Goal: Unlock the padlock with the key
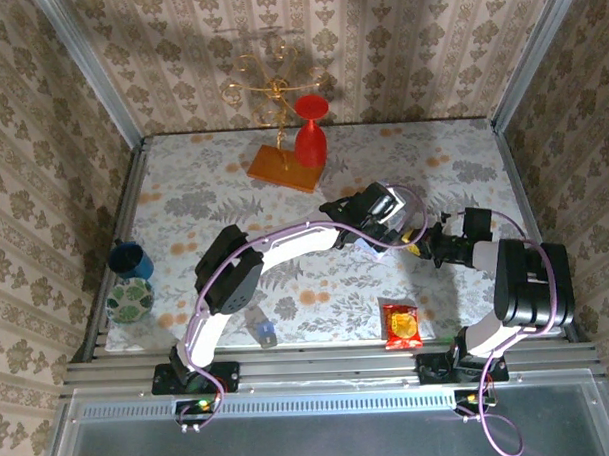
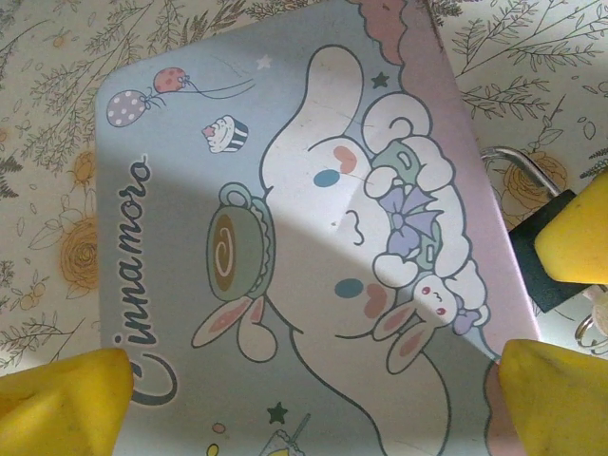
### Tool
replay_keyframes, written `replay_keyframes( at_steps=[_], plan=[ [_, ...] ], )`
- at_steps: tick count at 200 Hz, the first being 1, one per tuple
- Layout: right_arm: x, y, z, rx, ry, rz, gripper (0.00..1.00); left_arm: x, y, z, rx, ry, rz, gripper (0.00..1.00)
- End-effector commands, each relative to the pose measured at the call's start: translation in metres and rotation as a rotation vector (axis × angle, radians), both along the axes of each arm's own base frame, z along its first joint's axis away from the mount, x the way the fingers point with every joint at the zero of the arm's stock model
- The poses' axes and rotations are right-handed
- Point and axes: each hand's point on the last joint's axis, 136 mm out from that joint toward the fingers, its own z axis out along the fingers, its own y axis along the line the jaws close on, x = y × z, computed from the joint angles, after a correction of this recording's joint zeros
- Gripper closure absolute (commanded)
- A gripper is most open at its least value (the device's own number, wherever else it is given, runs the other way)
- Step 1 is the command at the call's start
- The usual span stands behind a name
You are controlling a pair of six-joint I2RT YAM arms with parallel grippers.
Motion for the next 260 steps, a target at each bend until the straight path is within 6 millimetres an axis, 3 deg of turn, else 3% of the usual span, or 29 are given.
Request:
replay_keyframes(
  at_steps=[1,50,81,151,204,244,260],
  plan=[
    [-0.015,0.007,0.006,0.093,-0.004,0.059,1.00,-0.006,0.046,-0.072,0.245,0.099,0.022,0.00],
    [-0.006,0.004,0.014,0.212,-0.055,0.053,1.00,-0.004,0.050,-0.075,0.251,0.105,0.033,0.00],
    [-0.012,0.004,0.004,0.205,-0.005,0.038,0.99,-0.006,0.050,-0.071,0.242,0.111,0.038,0.00],
    [-0.021,0.021,0.007,0.146,-0.007,0.059,1.00,-0.022,0.026,0.005,0.140,0.007,-0.010,0.00],
    [-0.017,0.024,0.006,0.117,-0.003,0.051,1.00,-0.047,0.016,0.020,0.078,0.063,-0.049,0.00],
    [-0.017,0.023,0.001,0.112,0.007,0.040,1.00,-0.052,0.011,0.043,0.006,0.057,-0.044,0.00],
    [-0.016,0.023,0.001,0.113,0.006,0.040,1.00,-0.058,0.005,0.041,0.007,0.063,-0.068,0.00]
  ],
)
